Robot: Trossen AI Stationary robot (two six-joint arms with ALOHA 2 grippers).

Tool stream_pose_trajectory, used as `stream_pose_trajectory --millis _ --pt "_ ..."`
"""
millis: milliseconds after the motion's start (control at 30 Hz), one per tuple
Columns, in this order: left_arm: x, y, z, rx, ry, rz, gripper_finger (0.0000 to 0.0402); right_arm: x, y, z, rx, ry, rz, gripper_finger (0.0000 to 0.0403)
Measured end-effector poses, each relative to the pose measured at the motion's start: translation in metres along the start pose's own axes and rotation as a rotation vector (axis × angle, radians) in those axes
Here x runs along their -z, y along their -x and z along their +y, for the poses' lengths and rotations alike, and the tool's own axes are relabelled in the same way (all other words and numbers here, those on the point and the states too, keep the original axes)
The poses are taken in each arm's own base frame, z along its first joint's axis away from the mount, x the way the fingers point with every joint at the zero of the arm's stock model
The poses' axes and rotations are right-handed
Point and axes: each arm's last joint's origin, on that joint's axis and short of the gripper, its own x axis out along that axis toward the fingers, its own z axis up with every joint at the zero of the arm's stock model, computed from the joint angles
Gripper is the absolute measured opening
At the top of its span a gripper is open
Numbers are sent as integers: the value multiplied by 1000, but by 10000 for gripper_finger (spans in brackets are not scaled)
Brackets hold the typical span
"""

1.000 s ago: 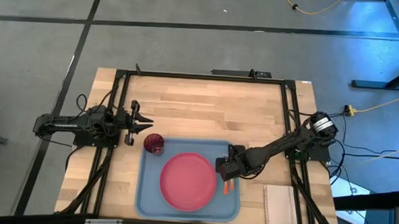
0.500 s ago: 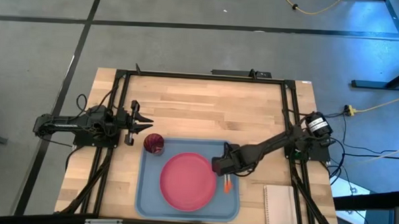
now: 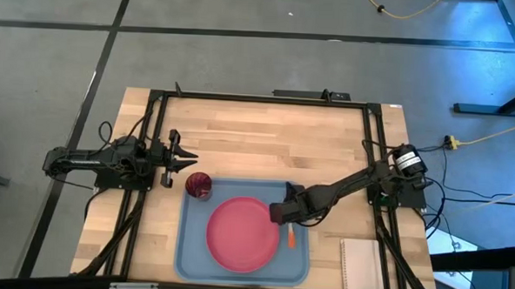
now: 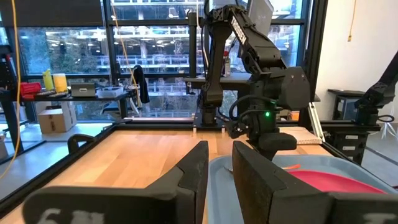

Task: Pick and place plate/cup/fork/spoon on tray
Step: Put the orange spoon on the serving tray to the right of the orange fork

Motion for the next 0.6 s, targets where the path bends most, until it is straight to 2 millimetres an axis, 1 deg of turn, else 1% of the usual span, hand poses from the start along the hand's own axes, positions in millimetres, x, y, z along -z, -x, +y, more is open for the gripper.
stream_pose_trajectory --millis 167,300,400,500,600 --pt "0 0 0 0 0 0 66 0 2 2 -8 20 1 21" --pt "0 0 0 0 0 0 66 3 17 6 12 16 -13 21" --pt "0 0 0 0 0 0 66 8 23 2 70 -8 -46 21" --pt "0 0 0 0 0 0 66 12 22 -2 85 -25 -51 21" --pt "0 0 0 0 0 0 66 12 18 -5 85 -22 -54 22"
